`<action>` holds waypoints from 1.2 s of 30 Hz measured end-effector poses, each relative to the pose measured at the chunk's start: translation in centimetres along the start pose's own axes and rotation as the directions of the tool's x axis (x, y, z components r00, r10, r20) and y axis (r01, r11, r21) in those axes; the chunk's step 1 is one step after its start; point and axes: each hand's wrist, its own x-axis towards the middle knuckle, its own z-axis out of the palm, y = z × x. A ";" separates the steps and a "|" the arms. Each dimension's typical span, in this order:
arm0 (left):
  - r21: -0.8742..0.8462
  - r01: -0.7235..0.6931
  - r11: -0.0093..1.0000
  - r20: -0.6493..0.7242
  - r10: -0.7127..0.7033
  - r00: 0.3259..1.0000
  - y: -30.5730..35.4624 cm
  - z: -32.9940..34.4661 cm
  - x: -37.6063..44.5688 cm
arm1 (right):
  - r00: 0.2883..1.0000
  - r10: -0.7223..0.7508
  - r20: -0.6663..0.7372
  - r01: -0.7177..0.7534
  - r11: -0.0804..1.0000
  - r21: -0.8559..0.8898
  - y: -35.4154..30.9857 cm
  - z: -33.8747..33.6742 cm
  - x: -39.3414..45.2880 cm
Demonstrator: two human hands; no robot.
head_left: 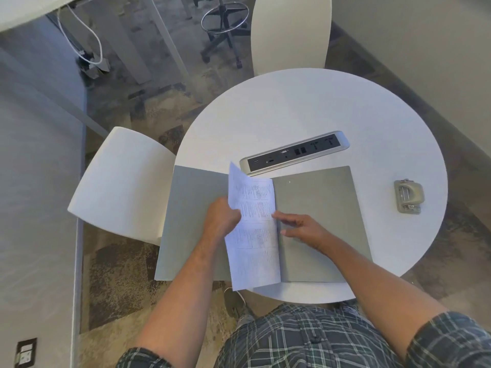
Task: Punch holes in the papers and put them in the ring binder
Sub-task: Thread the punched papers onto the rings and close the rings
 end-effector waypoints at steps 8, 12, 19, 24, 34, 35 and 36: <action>0.096 0.035 0.995 -0.051 -0.030 0.998 0.5 -0.9 0.0 | 0.993 0.080 0.088 -0.071 0.992 -0.101 1.6 0.0 0.2; 0.088 0.027 0.996 -0.037 -0.023 0.999 1.7 -1.0 -0.2 | 0.991 0.082 0.107 -0.072 0.993 -0.090 2.1 -0.2 0.5; -0.045 0.018 0.999 0.035 -0.016 0.999 3.5 0.1 -0.2 | 0.989 0.097 0.114 -0.081 0.987 -0.137 2.2 -0.2 0.4; -0.152 -0.007 0.988 0.057 0.016 0.998 4.5 -0.2 -0.3 | 0.992 0.094 0.086 -0.092 0.995 -0.023 1.6 -0.5 0.1; -0.339 0.033 0.940 0.289 0.070 0.955 8.9 4.1 -2.1 | 0.995 -0.058 -0.077 0.070 0.982 0.173 -0.9 -2.5 -2.5; -0.335 0.034 0.942 0.309 0.075 0.948 9.5 4.7 -2.3 | 0.993 -0.058 -0.103 0.079 0.972 0.219 -0.9 -2.7 -2.6; -0.333 0.039 0.942 0.333 0.079 0.939 9.9 5.3 -2.6 | 0.991 -0.050 -0.124 0.081 0.962 0.259 -0.9 -3.0 -2.7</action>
